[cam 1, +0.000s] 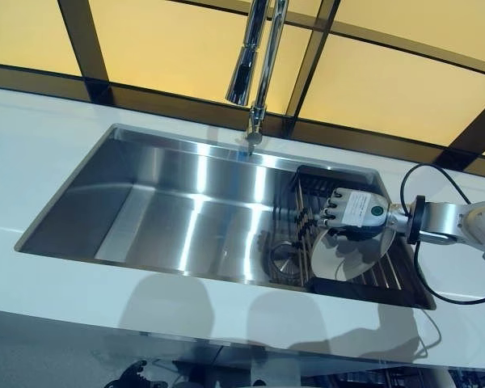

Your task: Take plates into dishwasher

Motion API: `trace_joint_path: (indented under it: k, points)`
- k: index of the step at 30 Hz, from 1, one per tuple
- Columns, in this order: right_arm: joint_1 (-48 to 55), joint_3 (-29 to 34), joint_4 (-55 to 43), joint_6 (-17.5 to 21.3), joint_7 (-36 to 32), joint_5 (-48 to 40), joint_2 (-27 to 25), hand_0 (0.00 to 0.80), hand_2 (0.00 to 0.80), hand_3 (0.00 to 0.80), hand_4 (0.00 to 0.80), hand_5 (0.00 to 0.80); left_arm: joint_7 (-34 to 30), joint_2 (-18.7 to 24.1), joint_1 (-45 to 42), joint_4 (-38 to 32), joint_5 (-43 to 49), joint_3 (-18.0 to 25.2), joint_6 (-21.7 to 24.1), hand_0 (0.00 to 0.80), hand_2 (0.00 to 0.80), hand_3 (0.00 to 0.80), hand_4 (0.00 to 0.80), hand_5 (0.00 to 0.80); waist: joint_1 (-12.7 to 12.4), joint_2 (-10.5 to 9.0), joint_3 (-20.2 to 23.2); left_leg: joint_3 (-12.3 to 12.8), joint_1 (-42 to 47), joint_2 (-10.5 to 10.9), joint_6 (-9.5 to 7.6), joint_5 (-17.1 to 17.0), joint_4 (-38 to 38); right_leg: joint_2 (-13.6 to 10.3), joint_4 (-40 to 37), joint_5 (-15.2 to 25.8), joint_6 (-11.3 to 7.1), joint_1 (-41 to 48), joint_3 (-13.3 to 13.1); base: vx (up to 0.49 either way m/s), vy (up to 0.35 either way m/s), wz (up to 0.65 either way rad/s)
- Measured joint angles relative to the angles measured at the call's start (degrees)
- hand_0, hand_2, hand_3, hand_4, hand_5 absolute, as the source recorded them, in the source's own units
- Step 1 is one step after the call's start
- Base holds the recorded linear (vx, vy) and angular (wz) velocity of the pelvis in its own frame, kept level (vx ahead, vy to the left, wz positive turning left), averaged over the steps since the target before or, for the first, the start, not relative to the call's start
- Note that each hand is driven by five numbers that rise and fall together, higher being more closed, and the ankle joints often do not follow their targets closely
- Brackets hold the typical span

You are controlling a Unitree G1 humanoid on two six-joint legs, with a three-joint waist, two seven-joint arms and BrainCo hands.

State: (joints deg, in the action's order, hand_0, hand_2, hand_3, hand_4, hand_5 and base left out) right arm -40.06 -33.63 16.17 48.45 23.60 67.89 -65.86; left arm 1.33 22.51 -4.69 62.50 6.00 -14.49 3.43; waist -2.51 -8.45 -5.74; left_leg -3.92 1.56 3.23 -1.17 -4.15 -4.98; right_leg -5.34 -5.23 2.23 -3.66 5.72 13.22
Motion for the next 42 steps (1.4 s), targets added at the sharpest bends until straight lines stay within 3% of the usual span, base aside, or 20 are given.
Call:
trace_joint_path:
  k: [12,16,28,33,38,42]
  points:
    - [0.0,0.0,0.1,0.0,-0.1,0.0,-0.1,0.800,0.800,0.800,0.800,0.800,0.0,0.0,-0.1,-0.1,0.0,0.0,0.0,0.000,0.000,0.000,0.000,0.000,0.1,-0.01,0.0,0.1,0.0,0.0,0.00,0.0,0.0,0.0,0.0,0.0,0.00,0.0,0.0,0.000,0.000,0.00]
    - [0.0,0.2,0.6,-1.7,0.9,0.0,-0.2,0.800,0.800,0.800,0.800,0.800,0.0,0.0,-0.1,-0.1,0.0,0.0,0.0,0.000,0.000,0.000,0.000,0.000,0.2,-0.05,0.0,0.1,0.0,0.0,-0.01,0.0,0.0,0.0,0.0,0.0,0.00,-0.1,-0.1,0.000,0.000,0.00]
    - [4.2,13.4,5.6,-18.7,6.2,-11.0,-0.3,0.800,0.800,0.800,0.800,0.800,0.4,-0.1,0.1,-0.1,0.0,-0.1,-0.1,0.000,0.000,0.000,0.000,0.000,0.3,-0.19,-0.8,0.4,0.0,0.0,-0.03,0.0,0.0,0.0,0.0,0.0,-0.01,-0.1,-0.4,-0.002,0.008,0.00]
    - [4.2,14.1,5.5,-26.2,6.9,-21.9,-0.3,0.800,0.800,0.800,0.800,0.800,0.5,-0.3,1.4,-0.1,-0.1,-0.2,-0.1,0.000,0.000,0.000,0.000,0.000,0.5,-0.13,-0.8,0.4,0.1,0.0,-0.04,0.0,0.1,0.0,0.0,0.0,-0.01,0.0,-0.4,0.002,0.014,0.00]
    - [4.2,19.5,5.6,-33.0,6.0,-37.6,-0.1,0.800,0.800,0.800,0.800,0.800,0.7,-1.2,1.6,-0.3,-2.0,-0.2,0.4,0.000,0.000,0.000,0.000,0.000,0.5,0.41,-1.2,0.4,0.2,0.0,-0.14,-0.1,0.1,0.0,0.0,0.0,-0.01,0.1,-0.5,0.001,0.006,0.00]
    - [4.9,24.0,6.9,-35.3,4.5,-43.3,0.3,0.800,0.800,0.800,0.800,0.800,-0.9,-1.2,1.0,-2.9,-3.4,-0.1,-0.7,0.000,0.000,0.000,0.000,0.000,0.1,1.00,-1.6,0.4,0.6,0.0,-0.16,-0.1,0.1,0.0,0.0,0.0,-0.01,0.5,-0.5,-0.009,0.010,0.00]
